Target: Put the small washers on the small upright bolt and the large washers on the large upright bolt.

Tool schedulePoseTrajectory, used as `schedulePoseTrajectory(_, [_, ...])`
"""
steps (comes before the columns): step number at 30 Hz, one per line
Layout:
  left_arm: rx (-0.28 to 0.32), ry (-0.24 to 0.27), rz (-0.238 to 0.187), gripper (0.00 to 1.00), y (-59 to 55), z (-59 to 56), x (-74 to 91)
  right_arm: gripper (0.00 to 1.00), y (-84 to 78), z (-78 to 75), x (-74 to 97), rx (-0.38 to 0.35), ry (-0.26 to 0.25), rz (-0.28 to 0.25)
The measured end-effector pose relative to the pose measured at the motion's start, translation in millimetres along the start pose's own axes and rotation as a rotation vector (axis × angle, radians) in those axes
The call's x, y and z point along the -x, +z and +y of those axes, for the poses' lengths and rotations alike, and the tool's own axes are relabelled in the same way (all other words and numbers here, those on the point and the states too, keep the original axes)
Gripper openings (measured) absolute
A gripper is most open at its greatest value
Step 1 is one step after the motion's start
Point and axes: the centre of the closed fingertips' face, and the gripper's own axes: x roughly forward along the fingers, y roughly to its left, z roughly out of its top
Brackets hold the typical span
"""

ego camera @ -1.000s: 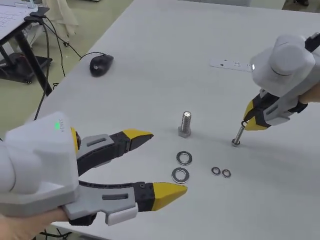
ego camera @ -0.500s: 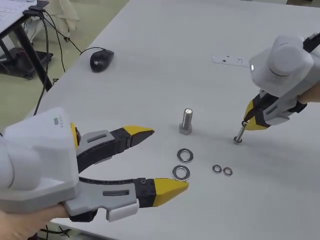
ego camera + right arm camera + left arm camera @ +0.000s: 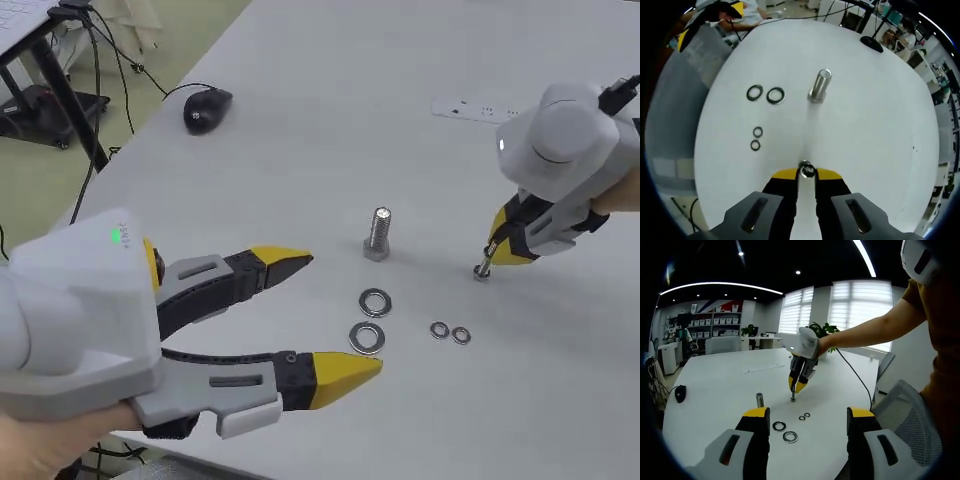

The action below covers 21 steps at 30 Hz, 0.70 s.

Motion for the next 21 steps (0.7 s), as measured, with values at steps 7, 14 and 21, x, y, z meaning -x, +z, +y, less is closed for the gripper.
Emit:
schedulePoseTrajectory(7, [0.002, -0.001, -0.001, 0.61, 0.4, 0.7, -0.8, 0.13, -2.6, 1.3, -11.9, -0.001, 0.003, -0.004])
schedulePoseTrajectory(14, [0.008, 0.0, 0.004, 0.61, -1.4, 1.7, -0.2, 0.13, -5.4, -0.1, -22.9, -0.003, 0.008, -0.011])
schedulePoseTrajectory(21, [0.013, 0.004, -0.002, 0.6, -0.5, 2.1, 0.4, 0.16, -6.1, 2.7, -22.5, -0.002, 0.0, -0.021])
